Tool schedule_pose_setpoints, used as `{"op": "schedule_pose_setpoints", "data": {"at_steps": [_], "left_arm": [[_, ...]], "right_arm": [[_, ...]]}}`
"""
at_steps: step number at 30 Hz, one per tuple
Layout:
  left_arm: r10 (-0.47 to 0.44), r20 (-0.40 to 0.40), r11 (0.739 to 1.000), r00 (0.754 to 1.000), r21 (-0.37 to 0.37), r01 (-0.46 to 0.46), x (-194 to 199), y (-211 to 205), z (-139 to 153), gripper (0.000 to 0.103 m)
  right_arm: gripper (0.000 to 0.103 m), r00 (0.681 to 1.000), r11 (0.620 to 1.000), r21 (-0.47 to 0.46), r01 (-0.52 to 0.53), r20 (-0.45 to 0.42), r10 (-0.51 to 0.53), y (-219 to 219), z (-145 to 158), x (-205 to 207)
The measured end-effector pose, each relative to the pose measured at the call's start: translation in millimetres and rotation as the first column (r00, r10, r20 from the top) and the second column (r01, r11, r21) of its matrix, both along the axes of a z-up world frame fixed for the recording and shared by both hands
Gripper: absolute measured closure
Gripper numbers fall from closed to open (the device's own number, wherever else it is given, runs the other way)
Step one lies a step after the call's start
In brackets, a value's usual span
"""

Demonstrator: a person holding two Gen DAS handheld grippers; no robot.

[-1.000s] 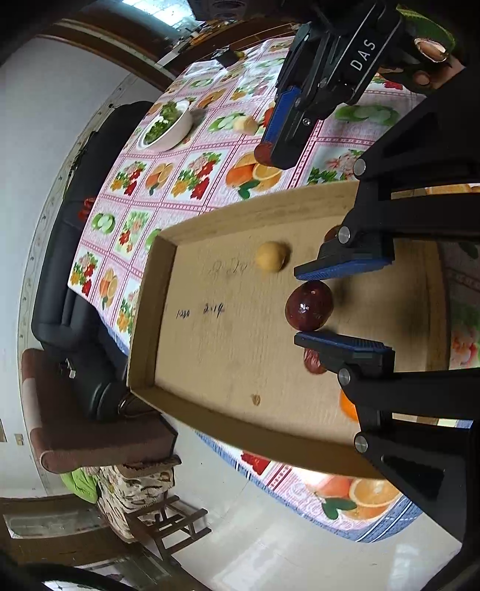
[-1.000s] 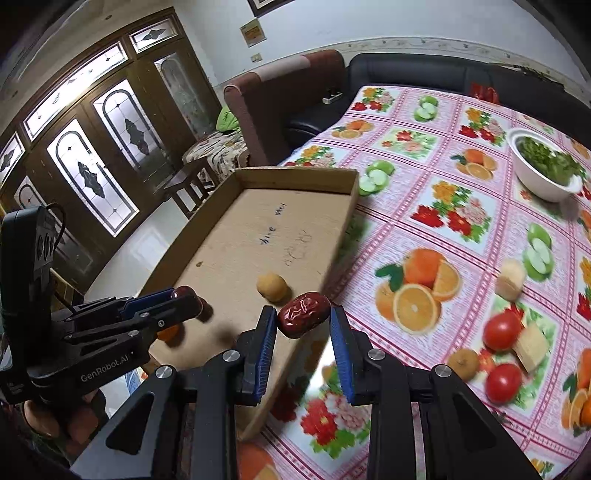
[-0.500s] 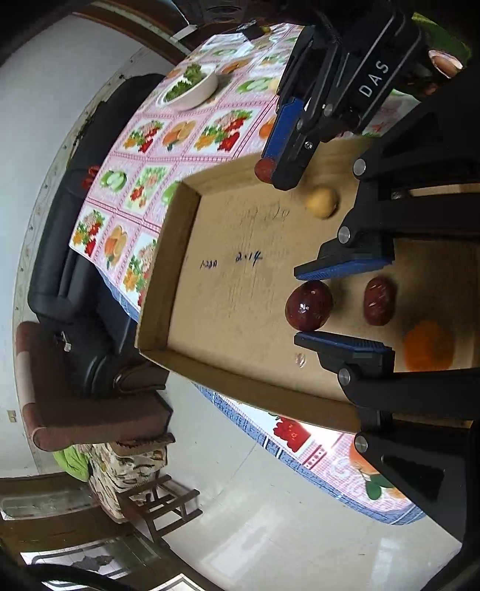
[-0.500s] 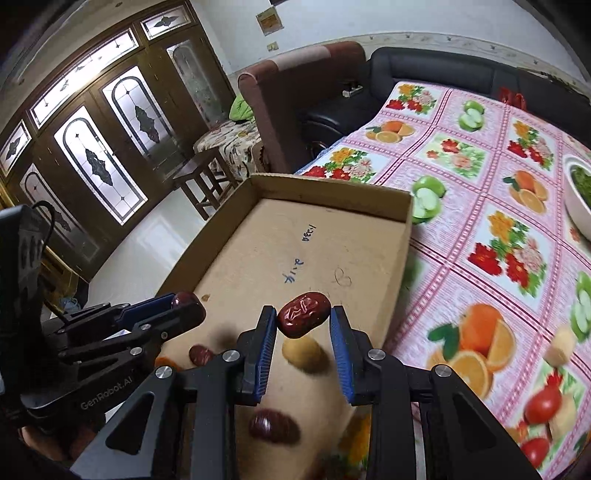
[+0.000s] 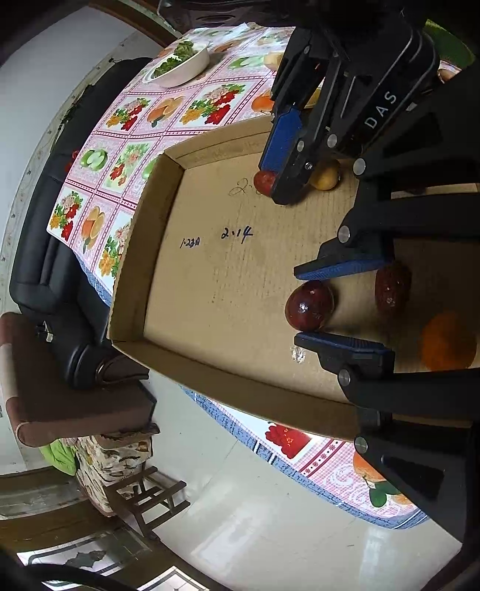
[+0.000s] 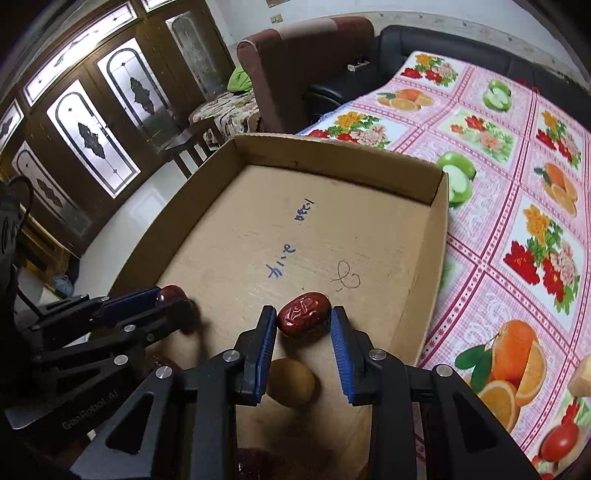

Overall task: Organize fruits
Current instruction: 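Open the left tool to drop the plum while the right tool releases the date into the tray, then move both open tools back over the remaining fruit on the table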

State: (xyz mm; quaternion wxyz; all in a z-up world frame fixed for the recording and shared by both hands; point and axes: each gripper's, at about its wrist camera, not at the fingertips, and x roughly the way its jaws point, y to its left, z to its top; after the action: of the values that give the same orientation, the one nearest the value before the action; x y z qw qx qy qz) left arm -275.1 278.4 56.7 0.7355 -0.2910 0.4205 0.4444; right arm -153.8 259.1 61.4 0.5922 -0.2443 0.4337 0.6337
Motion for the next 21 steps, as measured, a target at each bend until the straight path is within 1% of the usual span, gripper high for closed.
{"op": "schedule_pose_setpoints", "data": {"at_steps": [2, 4, 5, 6, 12, 16, 21], "left_arm": [[0.008, 0.02, 1.0, 1.0, -0.017, -0.008, -3, 2, 0, 0.076], [0.015, 0.041, 0.999, 0.999, -0.033, -0.014, -6, 2, 1, 0.071], [0.019, 0.048, 0.999, 0.999, -0.028, -0.018, -8, 1, 4, 0.066], [0.024, 0.048, 1.0, 0.999, -0.019, -0.023, -9, -1, 6, 0.064], [0.013, 0.062, 1.0, 0.998, 0.028, -0.015, -8, -14, 20, 0.064], [-0.002, 0.067, 1.0, 0.998, 0.031, 0.0, -5, -24, 24, 0.064], [-0.023, 0.07, 0.999, 0.997, 0.031, 0.021, 1, -39, 26, 0.064]], "right_arm": [[0.071, 1.0, 1.0, 0.0, 0.001, -0.002, -0.001, -1, 1, 0], [0.07, 1.0, 1.0, 0.001, 0.008, 0.002, -0.008, -4, 3, 2], [0.068, 1.0, 1.0, 0.004, 0.011, 0.001, -0.011, -6, 5, 3], [0.064, 1.0, 1.0, 0.011, 0.014, -0.002, -0.013, -8, 7, 4], [0.063, 0.999, 0.996, 0.068, 0.052, -0.018, -0.051, -34, 31, 14], [0.063, 0.997, 0.993, 0.091, 0.075, -0.028, -0.072, -57, 42, 21], [0.063, 0.994, 0.99, 0.098, 0.105, -0.036, -0.102, -87, 47, 31]]}}
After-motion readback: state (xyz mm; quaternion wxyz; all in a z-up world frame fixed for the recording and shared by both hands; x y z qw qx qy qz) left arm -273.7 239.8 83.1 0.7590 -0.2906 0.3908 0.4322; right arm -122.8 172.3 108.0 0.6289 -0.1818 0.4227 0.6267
